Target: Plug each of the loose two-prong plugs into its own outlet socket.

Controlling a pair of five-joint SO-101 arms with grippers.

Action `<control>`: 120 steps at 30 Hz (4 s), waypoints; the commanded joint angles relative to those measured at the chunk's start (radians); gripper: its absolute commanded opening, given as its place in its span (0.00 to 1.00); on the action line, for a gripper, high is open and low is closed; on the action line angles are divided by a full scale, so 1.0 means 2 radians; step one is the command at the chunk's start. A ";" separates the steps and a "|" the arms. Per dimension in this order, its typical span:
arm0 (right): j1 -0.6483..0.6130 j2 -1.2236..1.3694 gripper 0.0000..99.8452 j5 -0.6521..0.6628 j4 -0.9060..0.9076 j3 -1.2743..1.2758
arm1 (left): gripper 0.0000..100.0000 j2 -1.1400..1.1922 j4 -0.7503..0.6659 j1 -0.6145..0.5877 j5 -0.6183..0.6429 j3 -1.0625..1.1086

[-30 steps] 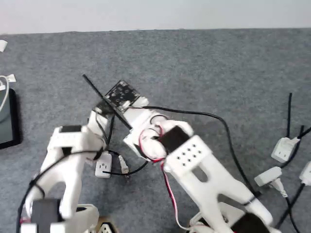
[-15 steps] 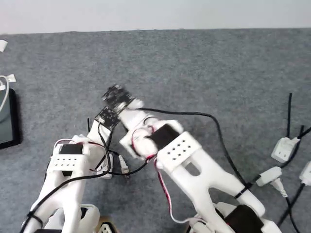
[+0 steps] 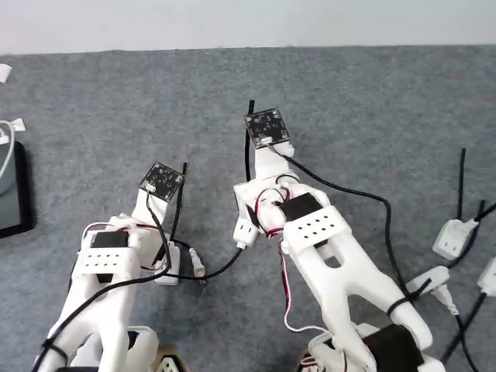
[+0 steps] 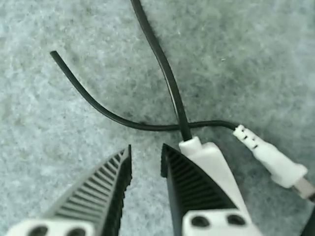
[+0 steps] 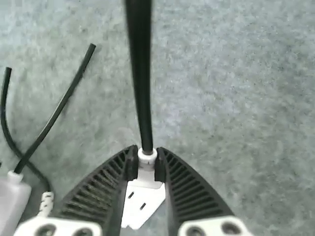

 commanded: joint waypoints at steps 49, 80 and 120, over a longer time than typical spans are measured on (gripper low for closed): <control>0.148 -0.100 0.01 -0.005 0.068 -0.002 | 0.24 0.021 0.211 0.154 0.157 -0.233; 0.242 -0.103 0.01 0.021 0.096 0.015 | 0.24 0.311 -0.033 0.278 0.133 -0.307; 0.208 -0.102 0.01 0.025 0.100 0.015 | 0.02 0.439 0.143 0.269 0.535 -0.463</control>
